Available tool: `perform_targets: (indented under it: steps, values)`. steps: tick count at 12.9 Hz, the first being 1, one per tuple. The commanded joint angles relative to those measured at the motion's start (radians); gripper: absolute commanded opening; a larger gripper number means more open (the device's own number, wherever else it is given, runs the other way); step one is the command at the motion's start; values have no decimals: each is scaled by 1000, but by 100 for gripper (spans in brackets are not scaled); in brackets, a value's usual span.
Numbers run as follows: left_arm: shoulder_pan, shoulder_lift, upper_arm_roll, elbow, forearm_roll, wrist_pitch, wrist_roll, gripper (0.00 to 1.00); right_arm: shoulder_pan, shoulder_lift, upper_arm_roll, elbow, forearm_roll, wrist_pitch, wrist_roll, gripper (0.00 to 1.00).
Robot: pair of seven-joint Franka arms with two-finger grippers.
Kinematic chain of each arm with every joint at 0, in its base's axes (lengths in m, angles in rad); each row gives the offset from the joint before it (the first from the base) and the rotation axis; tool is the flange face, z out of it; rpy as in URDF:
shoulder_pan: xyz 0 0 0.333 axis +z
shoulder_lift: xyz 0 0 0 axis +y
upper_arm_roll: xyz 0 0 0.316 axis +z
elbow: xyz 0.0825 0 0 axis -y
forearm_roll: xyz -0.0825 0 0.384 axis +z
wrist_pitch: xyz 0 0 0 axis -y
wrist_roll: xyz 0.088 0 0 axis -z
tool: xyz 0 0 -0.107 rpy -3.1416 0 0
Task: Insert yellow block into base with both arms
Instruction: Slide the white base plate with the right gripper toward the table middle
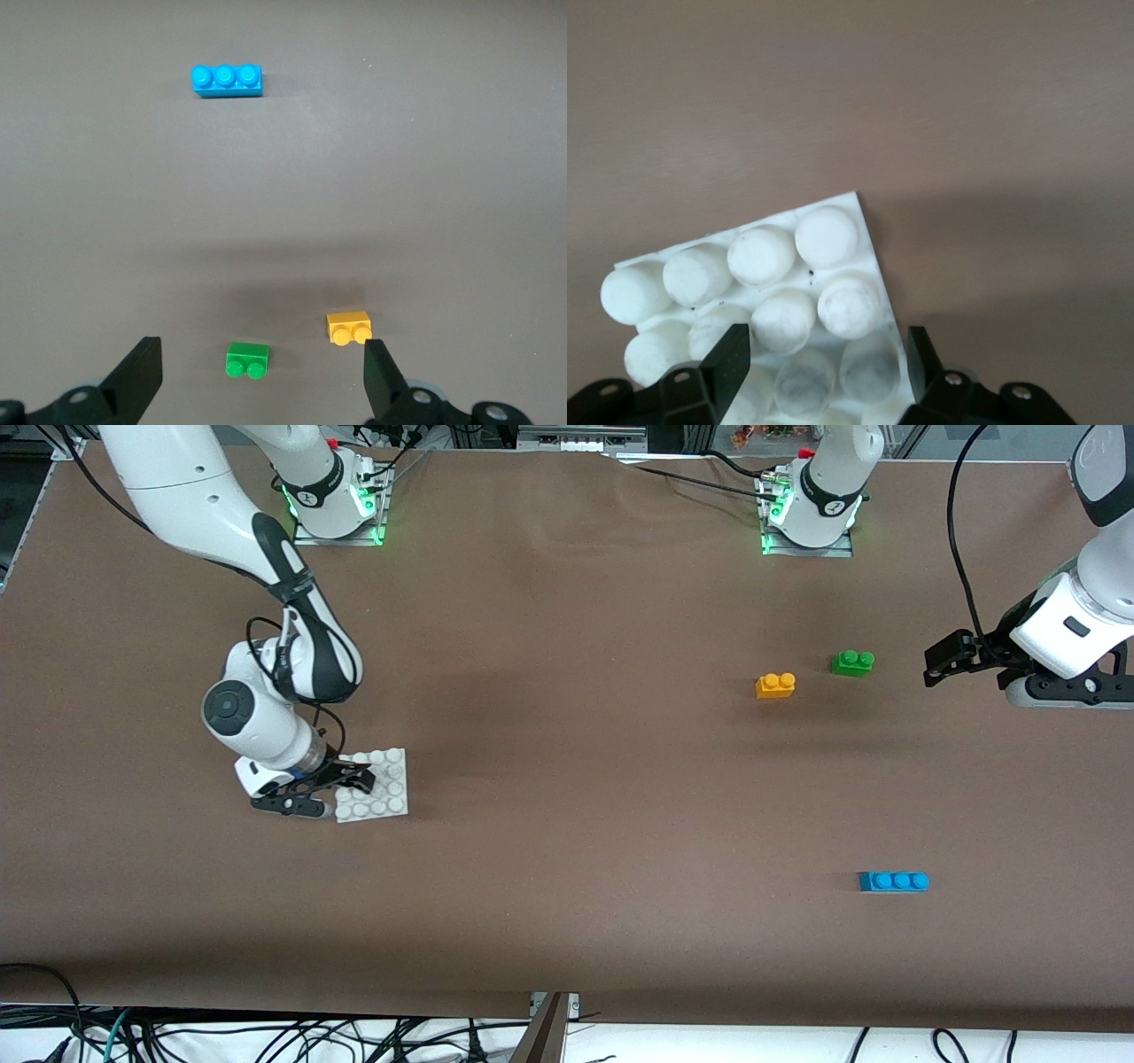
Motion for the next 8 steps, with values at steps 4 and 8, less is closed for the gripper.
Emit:
perform_targets:
  steps: [4, 8]
  values:
    - [-4, -6, 7, 9, -5, -18, 26, 100, 66, 51, -2, 29, 8, 73, 91, 81]
    - [-4, -6, 7, 9, -5, -18, 26, 100, 69, 56, -2, 28, 10, 76, 134, 77]
